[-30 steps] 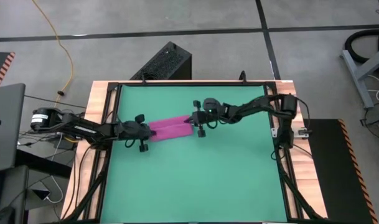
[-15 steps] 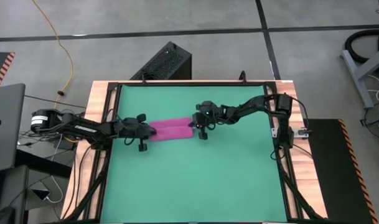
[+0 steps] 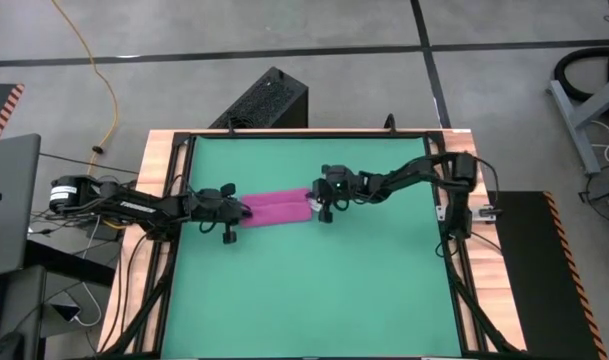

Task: Roll towel into tight, uniform cylinder
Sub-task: Roll the pink towel

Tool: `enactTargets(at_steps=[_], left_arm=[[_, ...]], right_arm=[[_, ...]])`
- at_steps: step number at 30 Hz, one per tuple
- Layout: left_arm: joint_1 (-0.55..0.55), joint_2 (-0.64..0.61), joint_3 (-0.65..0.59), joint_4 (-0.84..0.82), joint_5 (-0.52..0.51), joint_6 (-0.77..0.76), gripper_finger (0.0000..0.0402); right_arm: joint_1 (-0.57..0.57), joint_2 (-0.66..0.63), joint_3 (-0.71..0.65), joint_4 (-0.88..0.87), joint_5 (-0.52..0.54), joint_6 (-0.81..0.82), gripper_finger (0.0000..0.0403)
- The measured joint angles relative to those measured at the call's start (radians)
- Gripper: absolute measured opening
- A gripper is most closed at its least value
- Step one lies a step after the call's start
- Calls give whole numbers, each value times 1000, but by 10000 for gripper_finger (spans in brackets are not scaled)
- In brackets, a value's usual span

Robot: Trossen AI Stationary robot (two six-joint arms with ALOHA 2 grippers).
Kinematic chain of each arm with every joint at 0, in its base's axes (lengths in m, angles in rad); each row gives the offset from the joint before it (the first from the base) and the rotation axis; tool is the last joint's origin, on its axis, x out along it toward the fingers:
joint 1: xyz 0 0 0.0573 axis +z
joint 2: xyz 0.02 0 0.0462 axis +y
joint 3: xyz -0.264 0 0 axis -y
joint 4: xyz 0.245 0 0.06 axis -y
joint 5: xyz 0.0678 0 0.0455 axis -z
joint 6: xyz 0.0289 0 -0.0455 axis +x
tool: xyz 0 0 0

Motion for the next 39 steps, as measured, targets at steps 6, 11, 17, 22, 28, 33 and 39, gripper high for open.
enactTargets(at_steps=[6, 11, 17, 22, 28, 33, 39], left_arm=[[0, 0, 0, -7, -1, -18, 0], [0, 0, 0, -6, -8, -20, 0], [0, 0, 0, -3, -10, -24, 0], [0, 0, 0, -5, -10, -25, 0], [0, 0, 0, -11, -10, -27, 0], [0, 0, 0, -33, -11, -27, 0], [0, 0, 0, -33, -12, -29, 0]], right_arm=[[14, -159, 3, -110, -4, -70, 37], [52, -175, 3, -138, -133, -152, 75], [68, -60, 2, -11, -135, -172, 54], [31, 34, 1, 24, -134, -146, 32], [8, 96, 4, 48, -142, -91, 25], [8, 92, 4, 47, -140, -88, 25], [8, -3, 0, 66, -139, -85, 33]])
